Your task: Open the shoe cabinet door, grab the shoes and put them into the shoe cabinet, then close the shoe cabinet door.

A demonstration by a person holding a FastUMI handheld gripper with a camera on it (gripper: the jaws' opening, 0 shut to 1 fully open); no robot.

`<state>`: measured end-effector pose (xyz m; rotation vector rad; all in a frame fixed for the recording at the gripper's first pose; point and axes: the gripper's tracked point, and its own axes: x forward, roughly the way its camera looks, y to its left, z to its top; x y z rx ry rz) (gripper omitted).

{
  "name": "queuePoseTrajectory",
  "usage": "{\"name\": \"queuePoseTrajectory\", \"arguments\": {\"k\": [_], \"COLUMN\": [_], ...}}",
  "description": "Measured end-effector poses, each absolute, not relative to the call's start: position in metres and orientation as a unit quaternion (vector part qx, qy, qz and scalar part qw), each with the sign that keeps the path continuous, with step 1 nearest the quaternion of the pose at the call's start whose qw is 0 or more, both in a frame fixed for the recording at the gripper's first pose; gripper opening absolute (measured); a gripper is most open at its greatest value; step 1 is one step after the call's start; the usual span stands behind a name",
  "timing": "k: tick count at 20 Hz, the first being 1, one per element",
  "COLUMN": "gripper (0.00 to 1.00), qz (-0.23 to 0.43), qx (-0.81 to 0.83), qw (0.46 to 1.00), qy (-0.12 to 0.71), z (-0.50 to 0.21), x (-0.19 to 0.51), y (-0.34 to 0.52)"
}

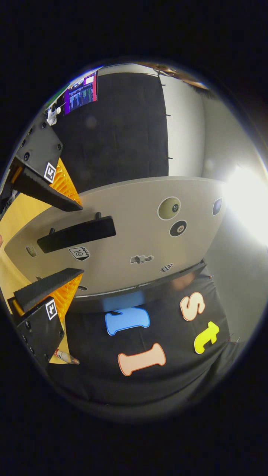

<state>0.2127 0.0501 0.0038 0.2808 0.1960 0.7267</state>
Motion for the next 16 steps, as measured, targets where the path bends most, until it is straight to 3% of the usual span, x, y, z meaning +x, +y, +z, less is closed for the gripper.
{"name": "queuePoseTrajectory", "arguments": {"k": [16], "gripper": [0.92], "qz": [0.372], "qx": [0.152], "qw": [0.911], "qy": [0.098], "z": [0.003], "x": [0.238], "y": [0.17]}}
